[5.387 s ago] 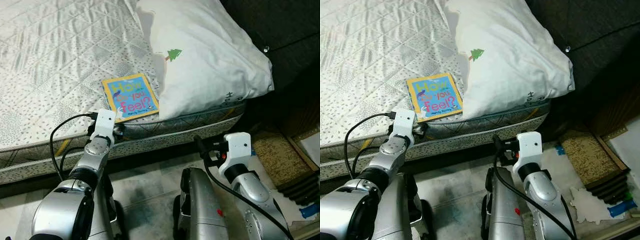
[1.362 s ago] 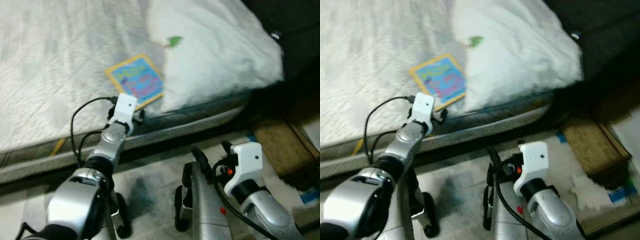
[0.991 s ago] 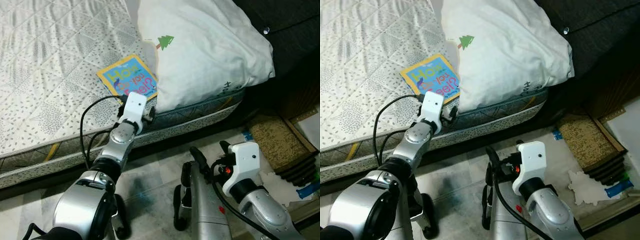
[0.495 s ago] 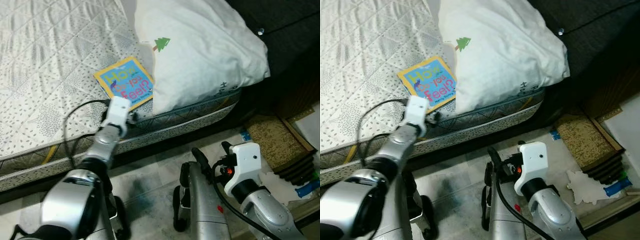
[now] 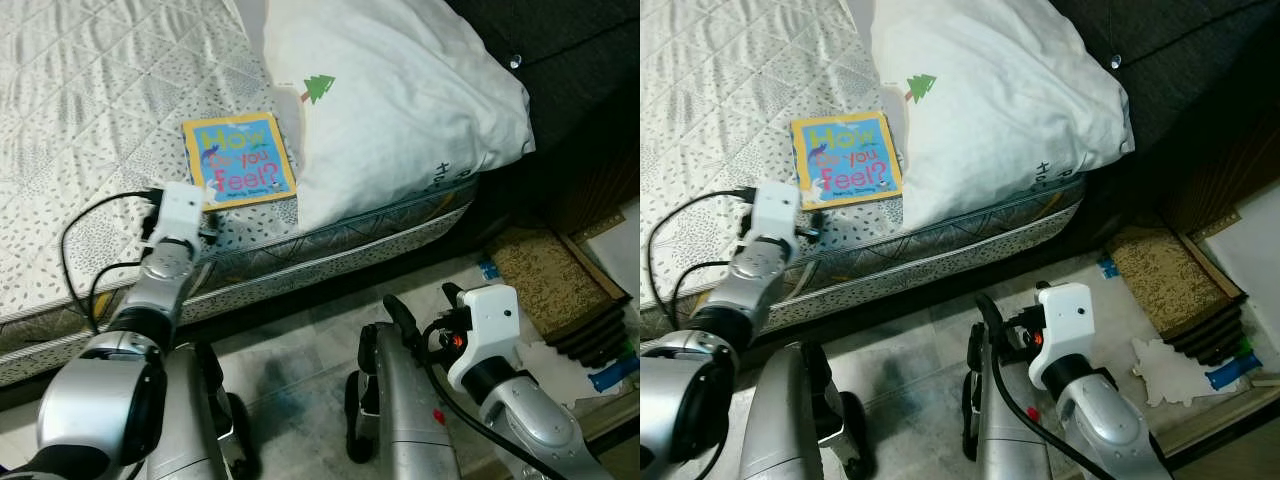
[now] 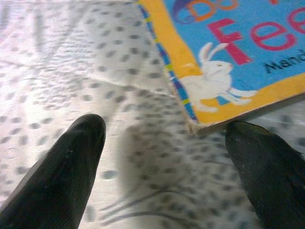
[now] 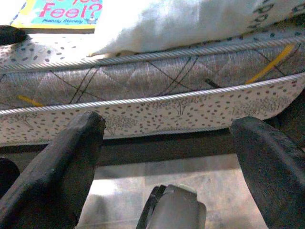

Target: Clean up the room

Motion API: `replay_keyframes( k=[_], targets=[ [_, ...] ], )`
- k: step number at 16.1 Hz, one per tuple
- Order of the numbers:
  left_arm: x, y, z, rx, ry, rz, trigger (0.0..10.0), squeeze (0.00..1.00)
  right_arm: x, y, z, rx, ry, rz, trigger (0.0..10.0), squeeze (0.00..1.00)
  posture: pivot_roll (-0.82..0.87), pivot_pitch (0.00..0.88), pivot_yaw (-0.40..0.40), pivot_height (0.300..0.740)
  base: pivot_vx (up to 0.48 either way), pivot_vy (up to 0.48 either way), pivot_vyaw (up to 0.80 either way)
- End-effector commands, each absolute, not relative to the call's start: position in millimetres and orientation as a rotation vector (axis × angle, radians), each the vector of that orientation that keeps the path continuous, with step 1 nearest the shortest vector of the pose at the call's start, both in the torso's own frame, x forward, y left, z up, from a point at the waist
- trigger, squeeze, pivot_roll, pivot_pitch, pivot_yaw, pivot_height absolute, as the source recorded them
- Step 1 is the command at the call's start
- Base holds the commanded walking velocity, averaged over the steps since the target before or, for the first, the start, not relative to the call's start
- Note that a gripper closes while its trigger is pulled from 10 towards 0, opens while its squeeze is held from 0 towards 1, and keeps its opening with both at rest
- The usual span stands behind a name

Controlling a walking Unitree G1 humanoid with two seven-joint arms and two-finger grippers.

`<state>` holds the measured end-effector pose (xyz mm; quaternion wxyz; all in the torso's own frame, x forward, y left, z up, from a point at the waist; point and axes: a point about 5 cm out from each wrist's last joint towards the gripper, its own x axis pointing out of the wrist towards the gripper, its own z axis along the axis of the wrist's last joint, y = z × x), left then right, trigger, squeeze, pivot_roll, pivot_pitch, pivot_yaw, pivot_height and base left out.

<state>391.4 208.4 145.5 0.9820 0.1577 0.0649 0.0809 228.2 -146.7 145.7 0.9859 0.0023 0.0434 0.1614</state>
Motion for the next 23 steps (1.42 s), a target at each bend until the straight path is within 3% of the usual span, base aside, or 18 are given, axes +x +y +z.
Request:
replay_keyframes(
  k=[1, 3, 6, 11, 12, 14, 16, 18, 21, 23],
  targets=[
    [388.2, 214.7, 139.4, 0.320, 0.156, 0.190, 10.0, 0.00, 226.7, -149.6, 139.8, -0.001, 0.112, 0.314, 10.0, 0.00, -0.17, 0.351, -0.056, 0.549, 0.000, 0.000, 0.00],
    [389.0, 219.4, 143.9, 0.317, 0.144, 0.200, 10.0, 0.00, 231.5, -147.7, 137.9, -0.001, 0.106, 0.321, 10.0, 0.00, -0.15, 0.336, -0.054, 0.549, 0.000, 0.000, 0.00],
    [389.1, 206.2, 139.4, 0.290, 0.135, 0.164, 10.0, 0.00, 237.6, -144.5, 135.8, 0.002, 0.095, 0.328, 10.0, 0.00, -0.13, 0.310, -0.046, 0.549, 0.000, 0.000, 0.00],
    [381.9, 153.4, 119.7, 0.186, 0.107, 0.018, 10.0, 0.00, 260.2, -130.1, 141.4, 0.030, 0.029, 0.350, 10.0, 0.00, -0.08, 0.249, -0.033, 0.549, 0.000, 0.000, 0.00],
    [378.9, 137.1, 122.5, 0.164, 0.047, -0.025, 10.0, 0.00, 268.7, -123.6, 145.2, 0.041, -0.003, 0.356, 10.0, 0.00, -0.06, 0.215, -0.019, 0.549, 0.000, 0.000, 0.00],
    [372.0, 130.5, 130.7, 0.139, -0.052, -0.021, 10.0, 0.00, 276.8, -120.3, 148.8, 0.058, -0.037, 0.340, 10.0, 0.00, -0.04, 0.190, -0.007, 0.549, 0.000, 0.000, 0.00],
    [354.4, 139.4, 142.5, 0.137, -0.184, 0.037, 10.0, 0.00, 287.5, -119.8, 149.1, 0.077, -0.066, 0.308, 10.0, 0.00, -0.01, 0.150, 0.013, 0.549, 0.000, 0.000, 0.00],
    [327.6, 169.3, 150.3, 0.181, -0.275, 0.129, 10.0, 0.00, 296.6, -121.9, 146.4, 0.072, -0.084, 0.276, 10.0, 0.00, 0.02, 0.104, 0.033, 0.549, 0.000, 0.000, 0.00],
    [311.5, 192.5, 155.9, 0.224, -0.318, 0.191, 10.0, 0.00, 310.7, -131.6, 145.9, 0.075, -0.118, 0.193, 10.0, 0.00, 0.05, 0.054, 0.048, 0.549, 0.000, 0.000, 0.00],
    [300.7, 193.2, 160.9, 0.240, -0.322, 0.206, 10.0, 0.00, 325.8, -141.3, 148.6, 0.088, -0.149, 0.106, 10.0, 0.00, 0.07, 0.014, 0.054, 0.554, 0.000, 0.000, 0.00]
  ],
)
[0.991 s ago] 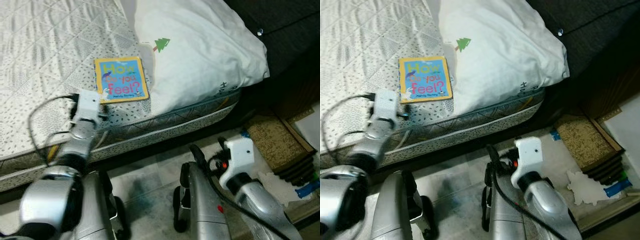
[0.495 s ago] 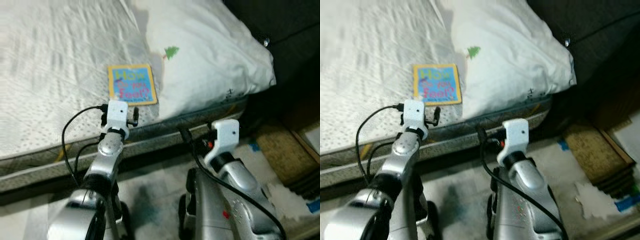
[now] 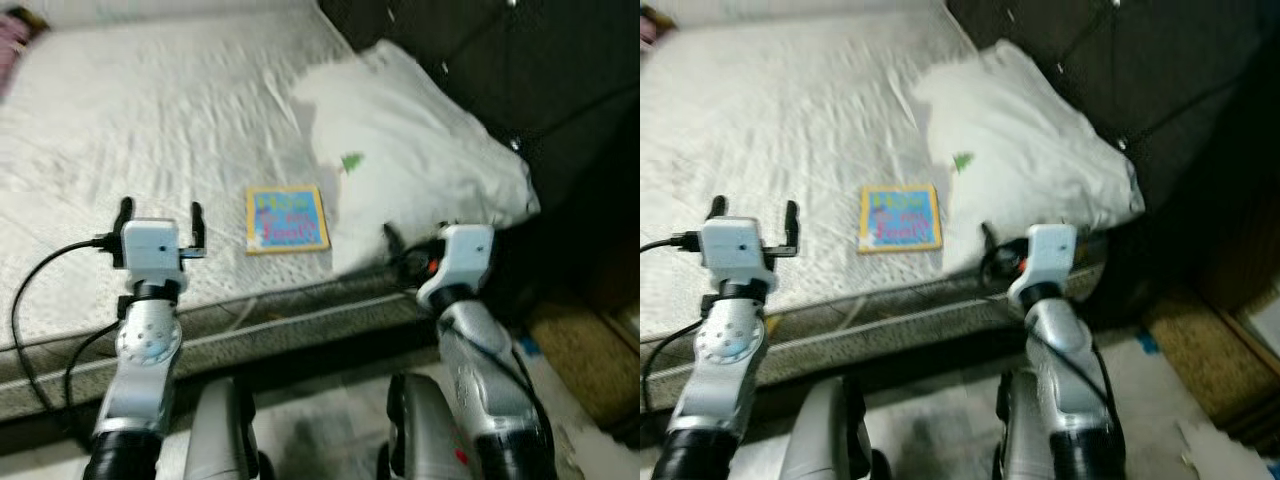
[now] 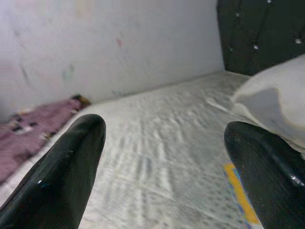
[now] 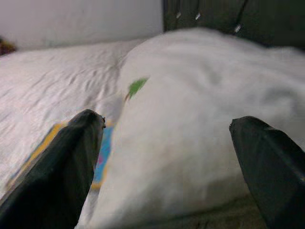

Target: Clean up the room

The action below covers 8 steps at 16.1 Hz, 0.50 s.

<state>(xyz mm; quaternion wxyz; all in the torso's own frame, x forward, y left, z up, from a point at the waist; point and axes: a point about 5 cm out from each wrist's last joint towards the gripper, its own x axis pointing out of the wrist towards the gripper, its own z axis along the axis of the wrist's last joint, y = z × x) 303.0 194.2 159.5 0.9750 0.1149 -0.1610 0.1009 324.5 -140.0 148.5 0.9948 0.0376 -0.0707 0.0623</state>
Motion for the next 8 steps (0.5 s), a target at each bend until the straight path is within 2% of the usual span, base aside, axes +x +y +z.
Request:
replay_keyframes(
  k=[1, 4, 6, 8],
  targets=[
    [296.7, 189.0, 160.2, 0.234, -0.314, 0.201, 10.0, 0.00, 331.1, -143.4, 150.1, 0.100, -0.160, 0.089, 10.0, 0.00, 0.07, 0.007, 0.052, 0.564, 0.000, 0.000, 0.00],
    [290.9, 173.1, 162.7, 0.223, -0.322, 0.160, 10.0, 0.00, 338.9, -141.4, 163.0, 0.103, -0.211, 0.094, 10.0, 0.00, 0.04, 0.000, 0.063, 0.594, 0.000, 0.000, 0.00],
    [293.6, 172.3, 164.7, 0.211, -0.323, 0.158, 10.0, 0.00, 342.0, -136.4, 169.9, 0.107, -0.235, 0.108, 10.0, 0.00, 0.02, 0.023, 0.038, 0.613, 0.000, 0.000, 0.00],
    [296.5, 169.0, 160.4, 0.200, -0.299, 0.155, 10.0, 0.00, 341.5, -130.1, 167.7, 0.130, -0.243, 0.114, 10.0, 0.00, 0.00, 0.000, 0.040, 0.637, 0.000, 0.000, 0.00]
  ],
)
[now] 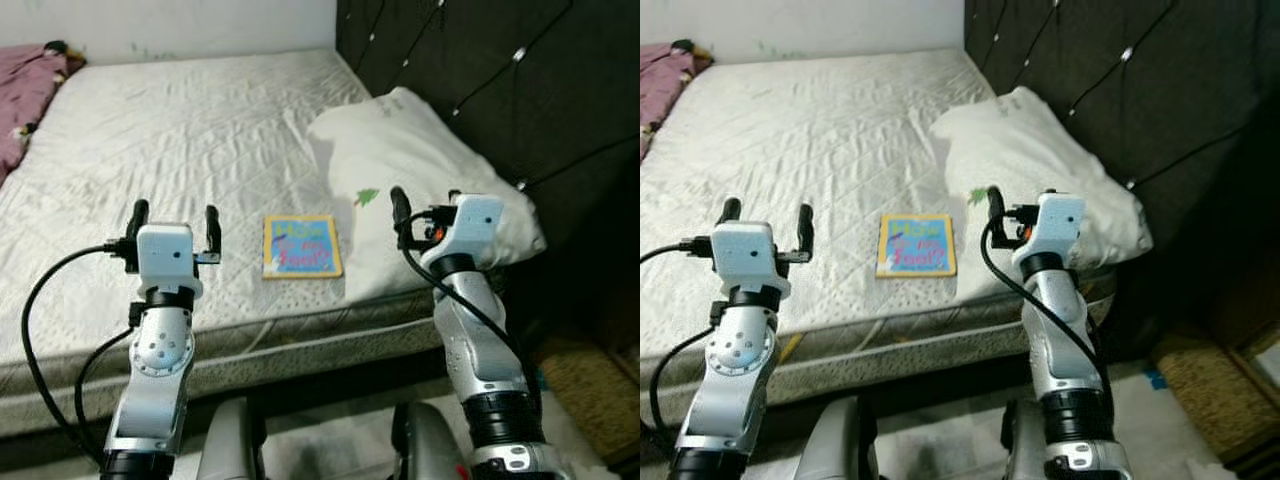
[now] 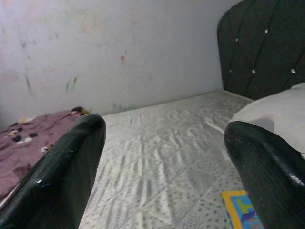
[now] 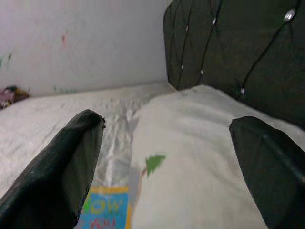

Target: Clean up the room

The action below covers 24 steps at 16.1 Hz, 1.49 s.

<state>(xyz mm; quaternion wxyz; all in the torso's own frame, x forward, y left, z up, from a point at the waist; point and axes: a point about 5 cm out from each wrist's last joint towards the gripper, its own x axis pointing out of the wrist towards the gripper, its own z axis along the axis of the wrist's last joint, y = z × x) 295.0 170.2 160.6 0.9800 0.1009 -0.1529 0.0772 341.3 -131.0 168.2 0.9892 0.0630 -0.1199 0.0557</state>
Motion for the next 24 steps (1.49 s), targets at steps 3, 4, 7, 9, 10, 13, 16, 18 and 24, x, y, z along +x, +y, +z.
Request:
replay_keyframes(
  k=[3, 4, 7, 9, 10, 13, 16, 18, 24],
  targets=[
    [298.7, 167.0, 159.5, 0.212, -0.301, 0.137, 10.0, 0.00, 338.5, -132.5, 162.0, 0.159, -0.241, 0.071, 10.0, 0.00, 0.00, 0.000, 0.064, 0.671, 0.000, 0.000, 0.00],
    [301.2, 168.7, 160.9, 0.211, -0.301, 0.138, 10.0, 0.00, 338.3, -135.1, 161.8, 0.162, -0.243, 0.062, 10.0, 0.00, -0.01, 0.000, 0.070, 0.681, 0.000, 0.000, 0.00],
    [307.1, 166.8, 154.5, 0.190, -0.274, 0.155, 10.0, 0.00, 331.6, -143.8, 146.0, 0.150, -0.208, 0.035, 10.0, 0.00, -0.03, 0.000, 0.086, 0.719, 0.000, 0.000, 0.00],
    [308.5, 159.4, 158.4, 0.209, -0.294, 0.161, 10.0, 0.00, 327.7, -146.3, 142.8, 0.124, -0.204, 0.044, 10.0, 0.00, -0.03, 0.000, 0.087, 0.740, 0.000, 0.000, 0.00],
    [307.2, 157.9, 157.4, 0.222, -0.294, 0.161, 10.0, 0.00, 325.5, -147.7, 141.1, 0.122, -0.202, 0.042, 10.0, 0.00, -0.02, 0.000, 0.086, 0.740, 0.000, 0.000, 0.00],
    [306.6, 155.3, 155.9, 0.230, -0.283, 0.085, 10.0, 0.00, 320.4, -149.4, 138.7, 0.123, -0.189, 0.035, 10.0, 0.00, -0.02, 0.001, 0.077, 0.740, 0.000, 0.000, 0.00],
    [302.6, 159.9, 154.6, 0.280, -0.289, 0.067, 10.0, 0.00, 310.9, -151.7, 133.9, 0.122, -0.166, 0.026, 10.0, 0.00, -0.03, 0.054, 0.072, 0.740, 0.000, 0.000, 0.00],
    [300.3, 165.5, 150.8, 0.253, -0.264, 0.080, 10.0, 0.00, 304.2, -152.5, 132.0, 0.122, -0.153, 0.026, 10.0, 0.00, -0.03, 0.068, 0.062, 0.740, 0.000, 0.000, 0.00],
    [301.4, 150.5, 154.5, 0.234, -0.269, 0.006, 10.0, 0.00, 305.3, -145.5, 136.3, 0.121, -0.150, 0.054, 10.0, 0.00, -0.02, 0.097, 0.049, 0.740, 0.000, 0.100, 0.00]
  ],
)
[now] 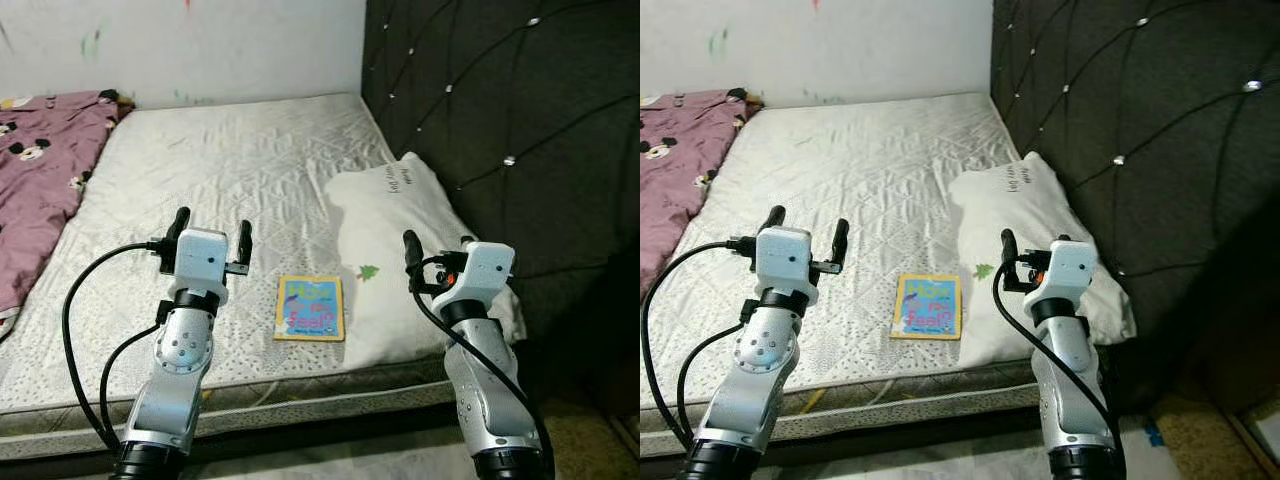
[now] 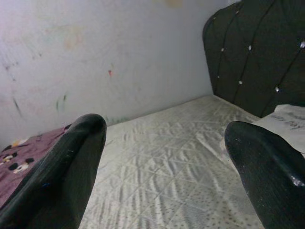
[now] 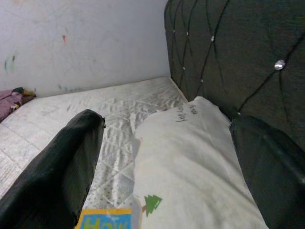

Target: Clean up the room

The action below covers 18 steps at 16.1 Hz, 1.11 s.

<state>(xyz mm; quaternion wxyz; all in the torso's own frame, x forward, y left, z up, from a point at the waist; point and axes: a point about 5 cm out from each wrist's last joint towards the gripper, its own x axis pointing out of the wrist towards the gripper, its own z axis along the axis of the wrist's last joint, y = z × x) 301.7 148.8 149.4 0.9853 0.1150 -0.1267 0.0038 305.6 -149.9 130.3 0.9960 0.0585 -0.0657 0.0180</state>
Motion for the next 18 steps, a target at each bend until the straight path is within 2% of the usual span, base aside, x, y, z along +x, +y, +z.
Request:
replay_keyframes(
  k=[1, 4, 9, 14, 18],
  targets=[
    [300.7, 150.6, 154.1, 0.231, -0.265, 0.004, 10.0, 0.00, 304.1, -144.8, 136.3, 0.122, -0.147, 0.058, 10.0, 0.00, -0.02, 0.104, 0.049, 0.740, 0.000, 0.386, 0.00],
    [300.8, 150.7, 153.8, 0.228, -0.255, 0.002, 10.0, 0.00, 303.3, -143.6, 136.5, 0.089, -0.144, 0.077, 10.0, 0.00, -0.02, 0.112, 0.046, 0.740, 0.000, 0.446, 0.00],
    [300.9, 150.2, 153.9, 0.213, -0.237, 0.017, 10.0, 0.00, 302.2, -143.3, 137.1, 0.089, -0.136, 0.083, 10.0, 0.00, -0.02, 0.119, 0.043, 0.740, 0.000, 0.480, 0.72],
    [300.2, 146.7, 161.4, 0.213, -0.274, 0.023, 10.0, 0.00, 302.1, -145.5, 134.1, 0.090, -0.117, 0.087, 10.0, 0.00, -0.03, 0.128, 0.029, 0.740, 0.000, 0.480, 0.00],
    [296.8, 145.5, 160.1, 0.180, -0.280, 0.014, 10.0, 0.00, 300.8, -145.4, 132.5, 0.082, -0.106, 0.095, 10.0, 0.00, -0.03, 0.127, 0.023, 0.740, 0.000, 0.000, 0.00]
  ],
)
